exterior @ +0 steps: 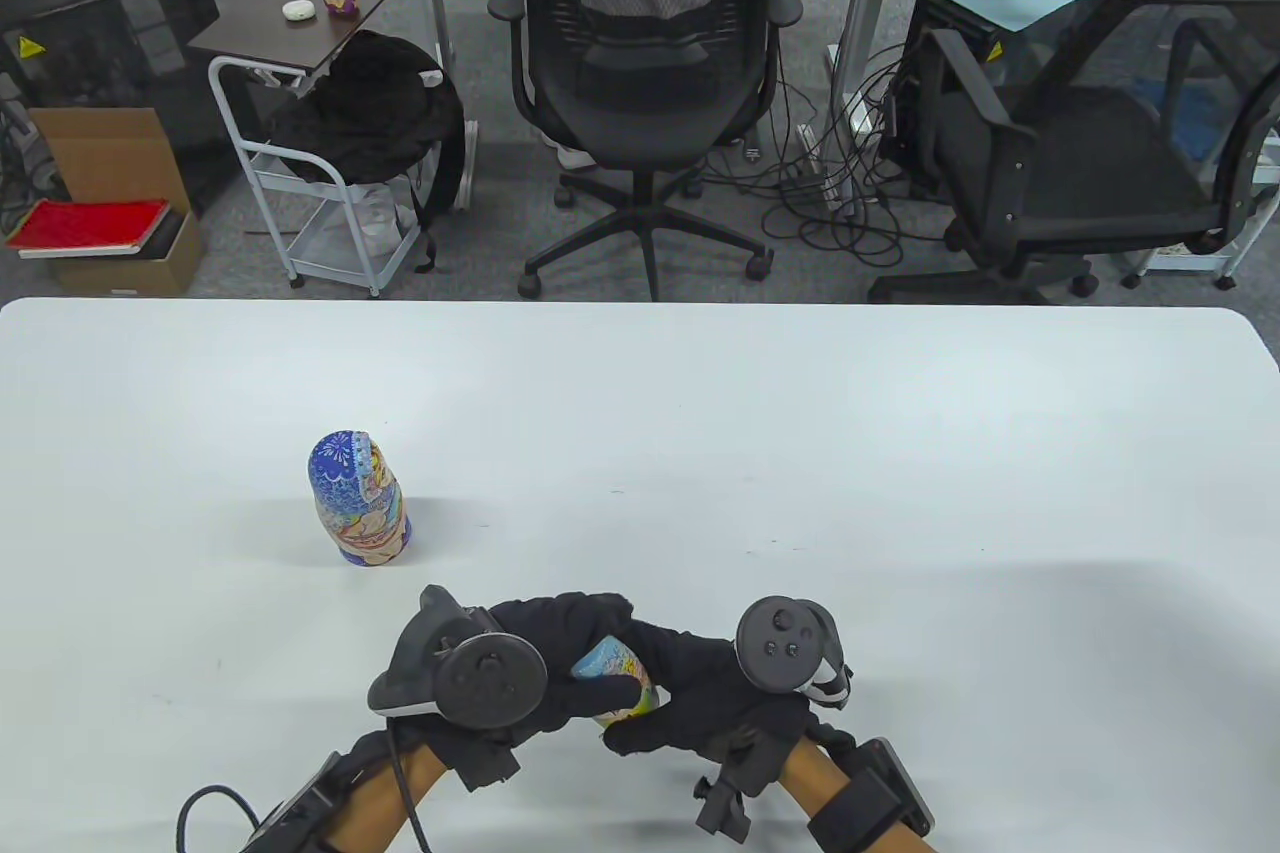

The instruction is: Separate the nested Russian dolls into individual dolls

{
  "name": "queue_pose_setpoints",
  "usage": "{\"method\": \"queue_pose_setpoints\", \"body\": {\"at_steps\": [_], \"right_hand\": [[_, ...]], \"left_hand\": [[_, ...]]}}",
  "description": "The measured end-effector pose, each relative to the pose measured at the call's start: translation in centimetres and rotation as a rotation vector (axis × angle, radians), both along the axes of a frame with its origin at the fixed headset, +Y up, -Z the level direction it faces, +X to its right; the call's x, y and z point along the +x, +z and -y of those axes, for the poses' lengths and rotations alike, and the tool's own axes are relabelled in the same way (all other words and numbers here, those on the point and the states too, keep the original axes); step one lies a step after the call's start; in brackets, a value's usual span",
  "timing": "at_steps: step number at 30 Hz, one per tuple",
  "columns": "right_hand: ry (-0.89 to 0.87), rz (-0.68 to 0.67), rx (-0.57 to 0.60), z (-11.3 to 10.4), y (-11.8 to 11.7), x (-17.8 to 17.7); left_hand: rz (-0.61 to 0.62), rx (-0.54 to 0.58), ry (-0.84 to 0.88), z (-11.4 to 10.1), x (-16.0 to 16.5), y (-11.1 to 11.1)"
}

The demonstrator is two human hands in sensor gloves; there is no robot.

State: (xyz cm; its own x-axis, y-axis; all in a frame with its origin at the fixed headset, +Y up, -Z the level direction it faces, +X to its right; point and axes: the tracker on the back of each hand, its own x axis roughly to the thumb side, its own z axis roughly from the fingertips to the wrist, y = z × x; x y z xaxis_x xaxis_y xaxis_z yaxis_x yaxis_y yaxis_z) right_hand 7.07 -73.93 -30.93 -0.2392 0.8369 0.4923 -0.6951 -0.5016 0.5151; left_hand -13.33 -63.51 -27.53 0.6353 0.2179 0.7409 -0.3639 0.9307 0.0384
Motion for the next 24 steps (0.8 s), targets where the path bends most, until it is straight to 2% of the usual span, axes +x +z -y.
{"method": "queue_pose_setpoints", "body": {"at_steps": [5,10,14,19,24], "right_hand": [[0.017,0.048,0.031,0.3,-0.3,0.5],[0.017,0.089,0.037,0.6,-0.5,0.9],[0.008,0.108,0.025,0.9,-0.7,1.1],[0.007,0.128,0.03,0.9,-0.8,1.3],[-0.005,0.15,0.024,0.8,-0.8,1.4]], "left_hand": [[-0.031,0.055,0.044,-1.6,-1.2,0.2],[-0.121,0.104,0.096,-3.5,-3.8,0.6],[-0.199,0.134,0.052,-3.7,-5.9,0.6],[-0.283,0.109,-0.036,-1.5,-8.2,0.0],[-0.34,0.01,-0.144,2.9,-9.7,-1.8]]}}
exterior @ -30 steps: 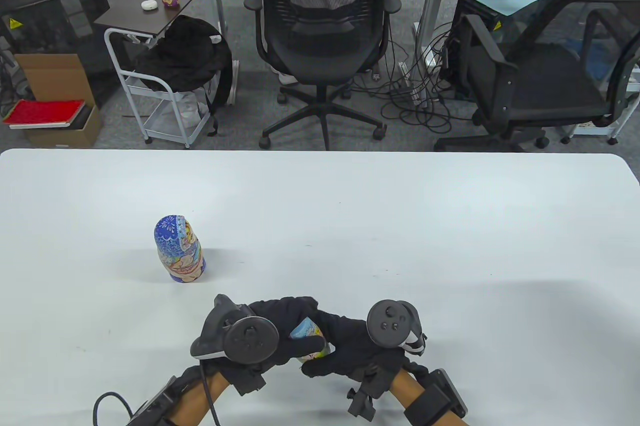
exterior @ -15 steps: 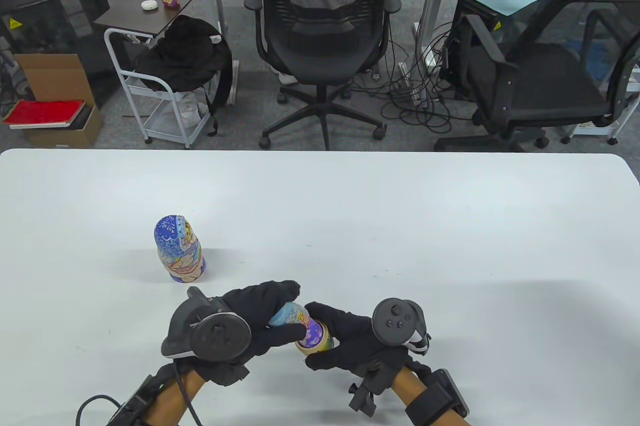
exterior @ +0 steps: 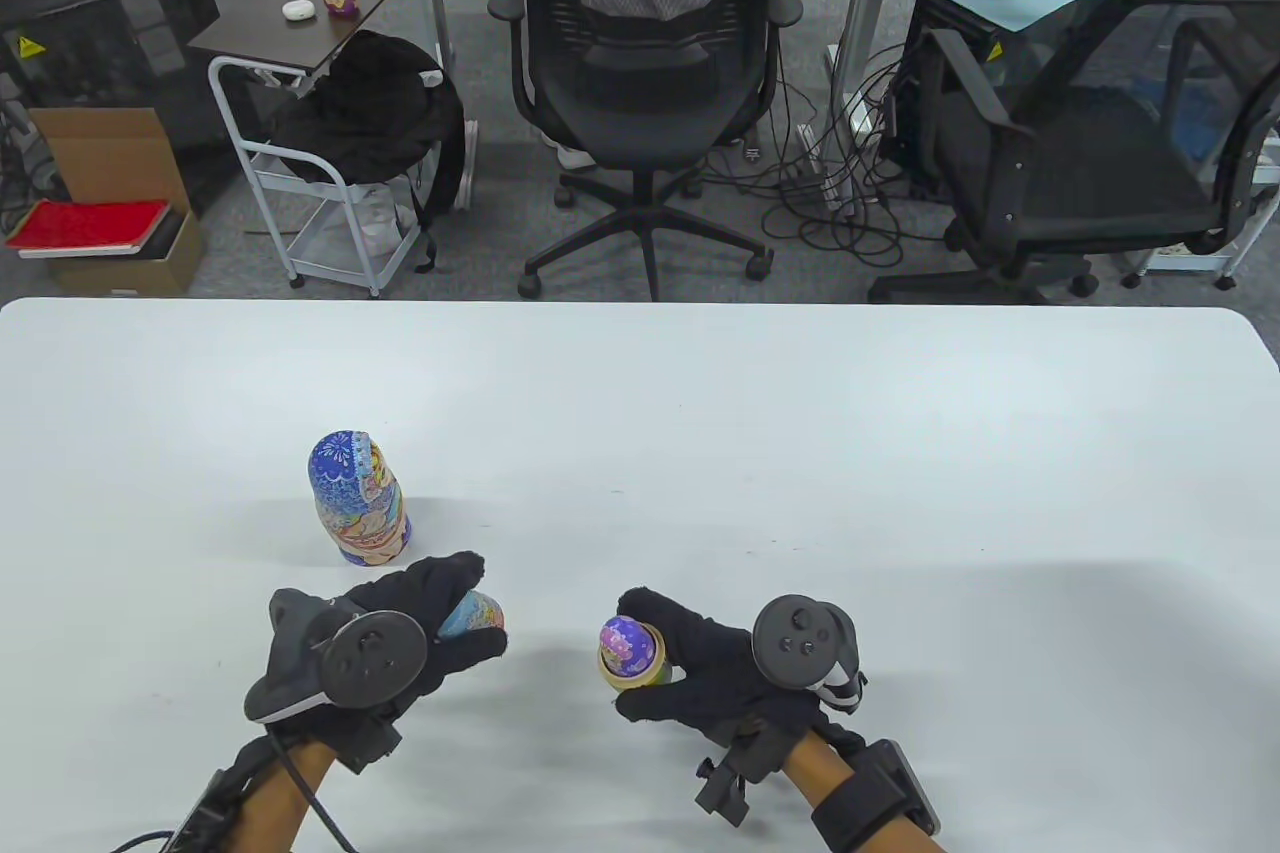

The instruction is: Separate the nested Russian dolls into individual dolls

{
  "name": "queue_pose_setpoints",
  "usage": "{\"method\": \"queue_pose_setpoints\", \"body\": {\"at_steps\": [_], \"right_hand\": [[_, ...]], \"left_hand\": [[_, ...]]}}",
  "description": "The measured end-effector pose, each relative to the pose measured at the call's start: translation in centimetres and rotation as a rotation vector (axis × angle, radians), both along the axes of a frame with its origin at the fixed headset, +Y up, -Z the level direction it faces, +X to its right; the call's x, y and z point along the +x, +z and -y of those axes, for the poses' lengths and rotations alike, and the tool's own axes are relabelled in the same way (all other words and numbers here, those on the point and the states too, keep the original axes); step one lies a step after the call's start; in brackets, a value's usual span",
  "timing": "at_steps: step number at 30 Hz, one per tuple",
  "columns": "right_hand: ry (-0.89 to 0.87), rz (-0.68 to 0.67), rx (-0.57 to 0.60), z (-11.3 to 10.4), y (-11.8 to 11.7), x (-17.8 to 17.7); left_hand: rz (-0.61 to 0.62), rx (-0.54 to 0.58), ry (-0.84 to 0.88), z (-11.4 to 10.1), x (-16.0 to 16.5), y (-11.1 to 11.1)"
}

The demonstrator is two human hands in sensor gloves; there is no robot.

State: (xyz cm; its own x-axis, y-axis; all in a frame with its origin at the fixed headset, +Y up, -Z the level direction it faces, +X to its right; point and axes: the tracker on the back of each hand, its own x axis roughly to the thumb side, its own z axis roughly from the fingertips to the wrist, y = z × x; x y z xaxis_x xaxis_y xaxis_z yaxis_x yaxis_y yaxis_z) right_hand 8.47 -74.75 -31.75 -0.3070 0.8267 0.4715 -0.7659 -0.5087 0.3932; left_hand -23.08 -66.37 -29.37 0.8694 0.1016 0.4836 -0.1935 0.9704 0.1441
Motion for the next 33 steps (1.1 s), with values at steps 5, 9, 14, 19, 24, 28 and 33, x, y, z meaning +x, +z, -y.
{"method": "queue_pose_setpoints", "body": {"at_steps": [5,9,14,19,24,28,33], "right_hand": [[0.0,0.007,-0.001,0.0,0.1,-0.1],[0.002,0.006,-0.011,0.3,0.0,-0.1],[0.004,0.009,-0.009,0.2,0.0,-0.1],[-0.001,0.007,-0.006,0.3,0.0,-0.1],[-0.003,0.003,-0.006,0.3,0.0,-0.2],[0.001,-0.003,-0.004,0.3,0.1,-0.3],[0.009,-0.006,-0.005,0.4,0.1,-0.5]], "left_hand": [[-0.061,-0.071,-0.106,3.6,-0.9,-1.5],[-0.092,-0.136,-0.215,5.4,-1.3,-2.0],[-0.109,-0.135,-0.33,6.4,-1.3,-1.9],[-0.108,-0.199,-0.345,7.5,-1.0,-2.3],[-0.114,-0.221,-0.329,7.5,-1.0,-2.3],[-0.1,-0.115,-0.242,5.2,-0.5,-1.2],[0.133,0.007,0.048,0.7,3.7,1.3]]}}
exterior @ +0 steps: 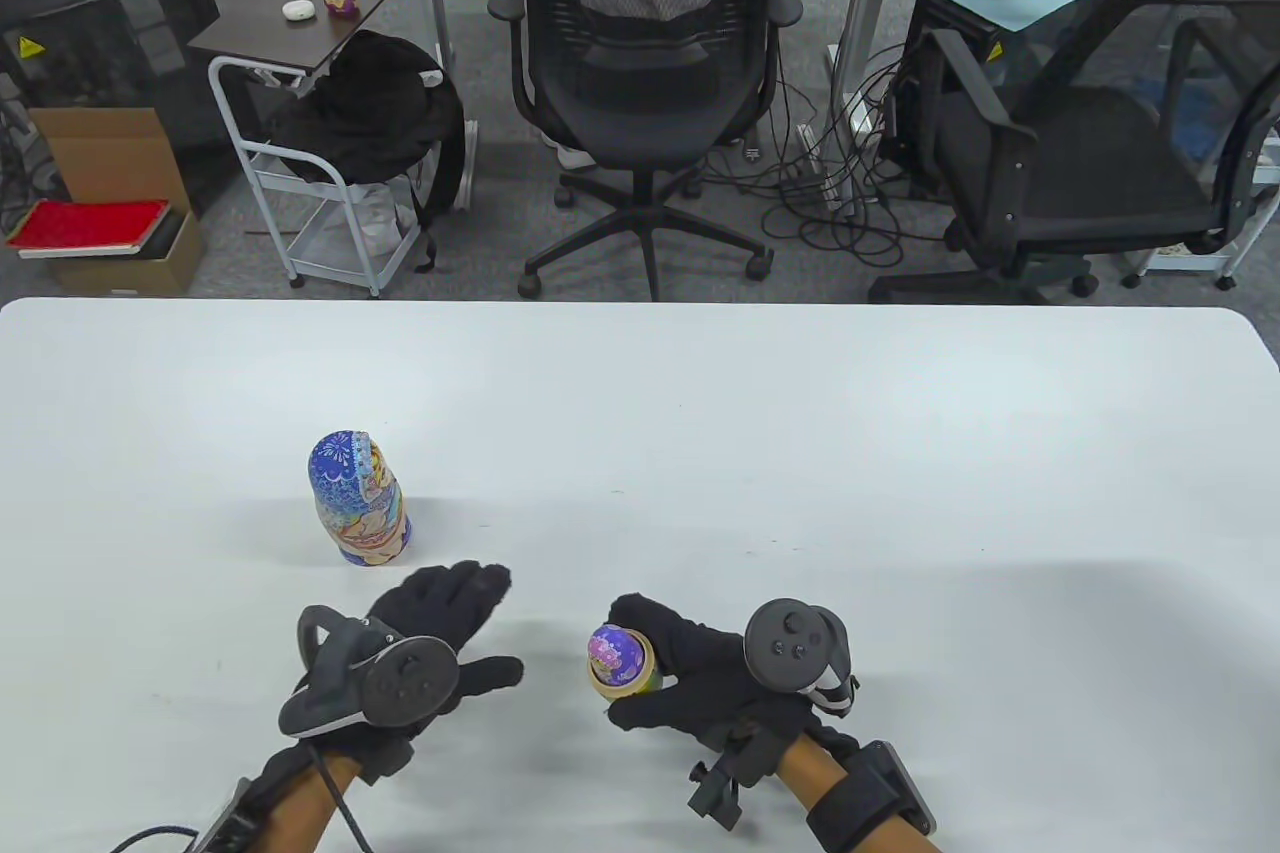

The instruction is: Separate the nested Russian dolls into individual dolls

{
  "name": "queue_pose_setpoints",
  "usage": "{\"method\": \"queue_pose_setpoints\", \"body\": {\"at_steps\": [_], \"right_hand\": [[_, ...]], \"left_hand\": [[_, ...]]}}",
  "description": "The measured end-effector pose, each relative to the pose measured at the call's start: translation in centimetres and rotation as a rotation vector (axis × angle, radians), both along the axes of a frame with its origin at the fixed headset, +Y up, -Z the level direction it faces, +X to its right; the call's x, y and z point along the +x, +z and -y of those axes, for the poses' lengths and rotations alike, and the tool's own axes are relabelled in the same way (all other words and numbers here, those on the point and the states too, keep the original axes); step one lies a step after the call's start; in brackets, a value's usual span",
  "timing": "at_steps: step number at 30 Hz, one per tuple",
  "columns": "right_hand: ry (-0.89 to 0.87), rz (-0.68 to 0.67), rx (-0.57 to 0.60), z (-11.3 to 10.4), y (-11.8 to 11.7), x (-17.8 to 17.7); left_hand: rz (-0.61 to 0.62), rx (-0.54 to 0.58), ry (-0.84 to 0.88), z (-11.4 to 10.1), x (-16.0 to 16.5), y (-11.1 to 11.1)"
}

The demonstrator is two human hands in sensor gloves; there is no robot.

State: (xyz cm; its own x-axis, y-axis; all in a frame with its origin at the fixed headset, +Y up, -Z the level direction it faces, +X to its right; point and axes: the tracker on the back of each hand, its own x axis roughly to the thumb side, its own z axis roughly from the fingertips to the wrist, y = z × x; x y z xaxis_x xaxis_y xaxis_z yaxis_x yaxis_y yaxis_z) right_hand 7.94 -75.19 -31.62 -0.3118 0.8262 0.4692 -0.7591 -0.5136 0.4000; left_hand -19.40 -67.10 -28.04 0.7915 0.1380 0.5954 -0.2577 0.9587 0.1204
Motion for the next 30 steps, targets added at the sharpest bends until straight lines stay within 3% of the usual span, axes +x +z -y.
{"method": "queue_pose_setpoints", "body": {"at_steps": [5,10,15,24,27,30], "right_hand": [[0.01,0.0,0.013,-0.1,0.1,-0.1],[0.011,-0.001,0.016,0.0,0.2,0.0],[-0.016,-0.012,-0.002,-0.2,0.1,0.0],[0.033,0.017,0.002,0.0,-0.3,0.4],[0.033,0.055,0.006,-0.2,-0.7,1.2],[0.024,0.1,0.008,-0.5,-1.2,2.2]], "left_hand": [[0.138,-0.039,0.069,-0.7,4.9,0.6],[0.147,0.051,-0.007,-0.8,7.3,0.4],[0.173,-0.004,0.035,-1.7,6.9,0.1],[0.079,0.086,0.051,-6.7,4.0,0.5],[0.021,0.087,0.011,-6.9,3.2,0.1],[-0.02,0.058,-0.024,-5.7,2.9,-0.6]]}}
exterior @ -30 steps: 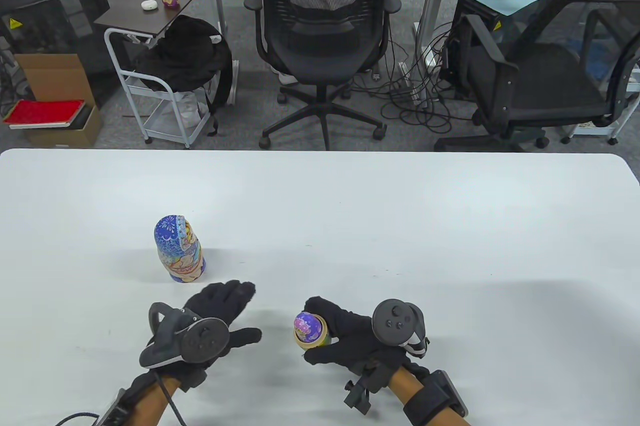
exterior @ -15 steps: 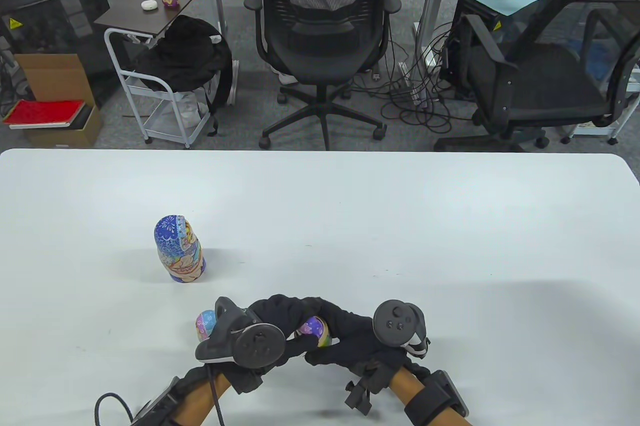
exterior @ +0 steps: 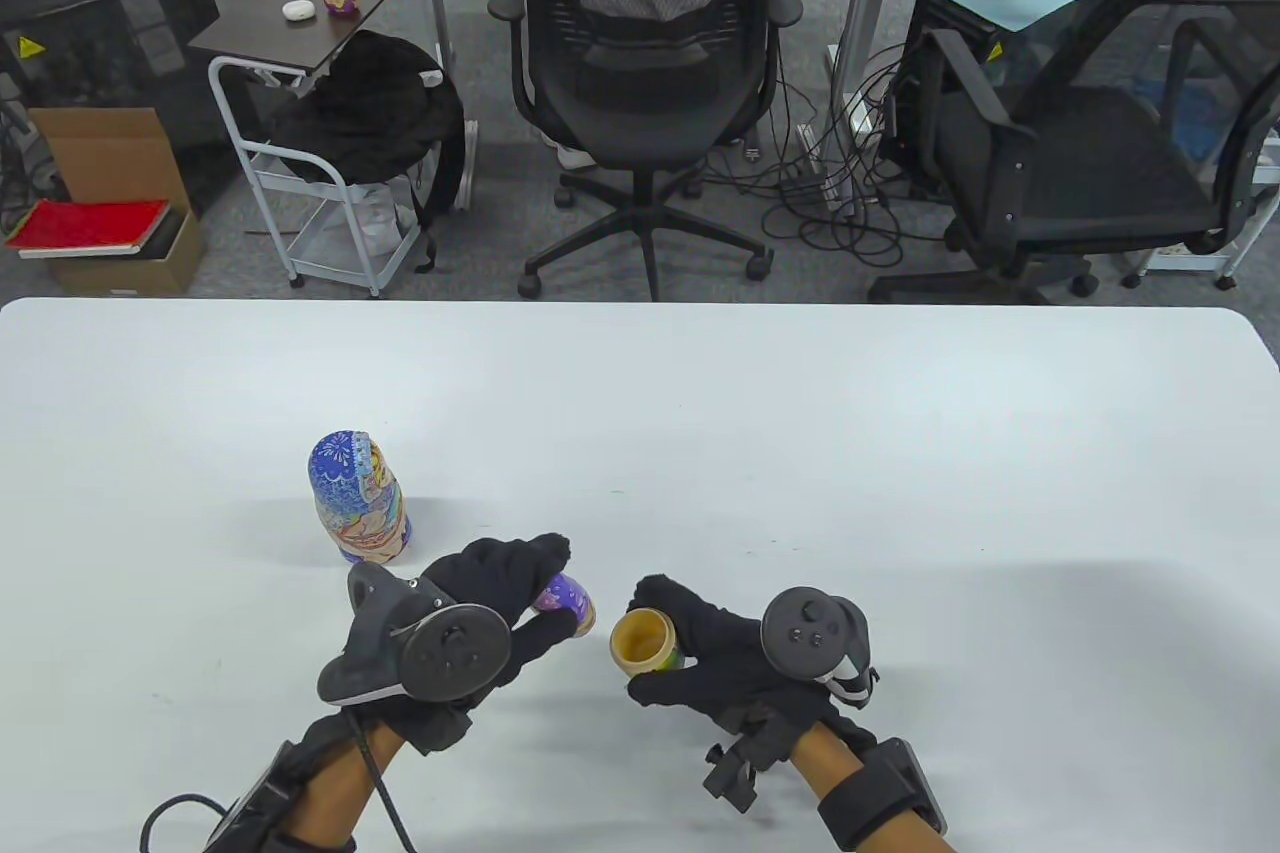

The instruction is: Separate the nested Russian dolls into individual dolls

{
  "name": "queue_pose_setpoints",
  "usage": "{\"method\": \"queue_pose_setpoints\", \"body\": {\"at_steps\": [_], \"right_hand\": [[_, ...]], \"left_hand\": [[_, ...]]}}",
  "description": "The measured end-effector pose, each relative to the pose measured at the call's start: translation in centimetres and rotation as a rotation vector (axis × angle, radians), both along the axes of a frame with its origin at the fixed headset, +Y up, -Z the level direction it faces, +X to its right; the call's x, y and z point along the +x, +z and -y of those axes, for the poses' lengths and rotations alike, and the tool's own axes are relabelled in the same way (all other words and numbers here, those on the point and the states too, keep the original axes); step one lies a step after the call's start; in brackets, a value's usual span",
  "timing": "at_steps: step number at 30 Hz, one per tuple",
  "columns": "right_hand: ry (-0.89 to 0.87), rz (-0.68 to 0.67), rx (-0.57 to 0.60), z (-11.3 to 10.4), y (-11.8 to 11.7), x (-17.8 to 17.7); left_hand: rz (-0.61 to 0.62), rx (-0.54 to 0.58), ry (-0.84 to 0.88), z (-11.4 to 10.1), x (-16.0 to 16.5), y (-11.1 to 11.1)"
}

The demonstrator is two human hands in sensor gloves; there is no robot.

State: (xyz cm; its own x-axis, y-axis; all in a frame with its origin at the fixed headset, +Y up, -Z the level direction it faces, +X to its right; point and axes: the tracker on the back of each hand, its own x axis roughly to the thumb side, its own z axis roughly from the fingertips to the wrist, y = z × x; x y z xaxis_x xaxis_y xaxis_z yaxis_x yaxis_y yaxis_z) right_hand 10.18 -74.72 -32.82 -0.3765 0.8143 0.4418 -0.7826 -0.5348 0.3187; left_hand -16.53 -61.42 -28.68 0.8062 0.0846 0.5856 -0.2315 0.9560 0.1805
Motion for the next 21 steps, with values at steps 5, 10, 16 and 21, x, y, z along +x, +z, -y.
{"method": "queue_pose_setpoints", "body": {"at_steps": [5,10,16,21], "right_hand": [[-0.061,0.089,-0.011,-0.2,-0.8,2.1],[-0.124,0.146,0.014,-0.8,-0.9,2.9],[-0.104,0.124,0.018,-0.7,-0.8,2.3],[-0.097,0.104,0.015,-0.6,-0.7,1.9]], "left_hand": [[-0.052,-0.079,-0.051,3.8,-0.1,-1.6],[-0.065,-0.139,-0.109,7.7,0.3,-2.6],[-0.063,-0.163,-0.164,9.9,0.7,-3.1],[-0.063,-0.162,-0.162,10.4,0.7,-3.1]]}}
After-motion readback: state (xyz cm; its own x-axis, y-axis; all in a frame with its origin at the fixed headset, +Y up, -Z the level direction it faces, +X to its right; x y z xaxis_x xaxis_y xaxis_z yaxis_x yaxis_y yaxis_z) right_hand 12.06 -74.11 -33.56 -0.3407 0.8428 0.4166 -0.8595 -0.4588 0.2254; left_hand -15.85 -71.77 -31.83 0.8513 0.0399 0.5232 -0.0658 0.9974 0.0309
